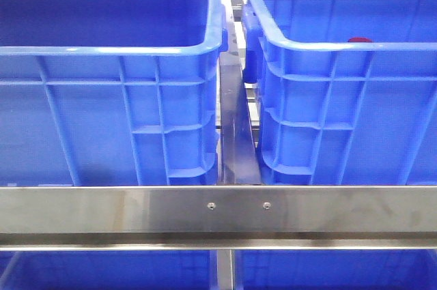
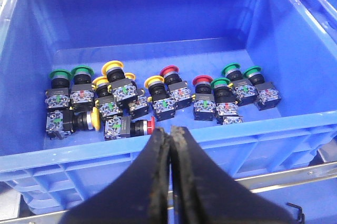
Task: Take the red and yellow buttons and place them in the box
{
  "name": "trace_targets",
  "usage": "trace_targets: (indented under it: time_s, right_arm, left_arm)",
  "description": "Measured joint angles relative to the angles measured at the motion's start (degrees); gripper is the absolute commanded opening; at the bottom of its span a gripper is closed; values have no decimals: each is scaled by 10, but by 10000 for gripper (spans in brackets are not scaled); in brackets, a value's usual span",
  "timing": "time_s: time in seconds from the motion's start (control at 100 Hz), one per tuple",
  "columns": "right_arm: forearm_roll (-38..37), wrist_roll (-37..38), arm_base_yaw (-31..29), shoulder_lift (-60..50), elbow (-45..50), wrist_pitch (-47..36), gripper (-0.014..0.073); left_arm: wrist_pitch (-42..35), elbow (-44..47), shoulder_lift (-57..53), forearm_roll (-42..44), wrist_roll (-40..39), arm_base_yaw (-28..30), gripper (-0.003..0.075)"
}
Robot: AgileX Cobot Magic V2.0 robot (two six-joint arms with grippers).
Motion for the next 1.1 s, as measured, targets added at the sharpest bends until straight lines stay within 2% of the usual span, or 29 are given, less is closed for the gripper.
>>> trace_targets:
  time_s: [0.3, 0.36, 0.44, 0.62, 0.73, 0.98, 1.05, 1.1]
  right_arm:
    - [0, 0, 0, -169, 113, 0, 537]
    - [0, 0, 0, -197, 126, 0, 504]
    - [0, -1, 0, -222, 141, 0, 411]
    - [0, -1, 0, -239, 145, 0, 84]
    - [0, -1, 0, -239, 145, 0, -71]
    - [0, -1, 0, -239, 145, 0, -68]
    - [0, -1, 0, -239, 145, 0, -68]
    - [0, -1, 0, -239, 145, 0, -68]
  left_arm:
    - [0, 0, 0, 0, 0, 0, -19]
    - [0, 0, 0, 0, 0, 0, -19]
    - [0, 0, 0, 0, 0, 0, -19]
    - [0, 0, 0, 0, 0, 0, -19]
    - [0, 0, 0, 0, 0, 0, -19]
    - [0, 0, 0, 0, 0, 0, -12]
    - [0, 0, 0, 0, 0, 0, 33]
    - [0, 0, 0, 0, 0, 0, 97]
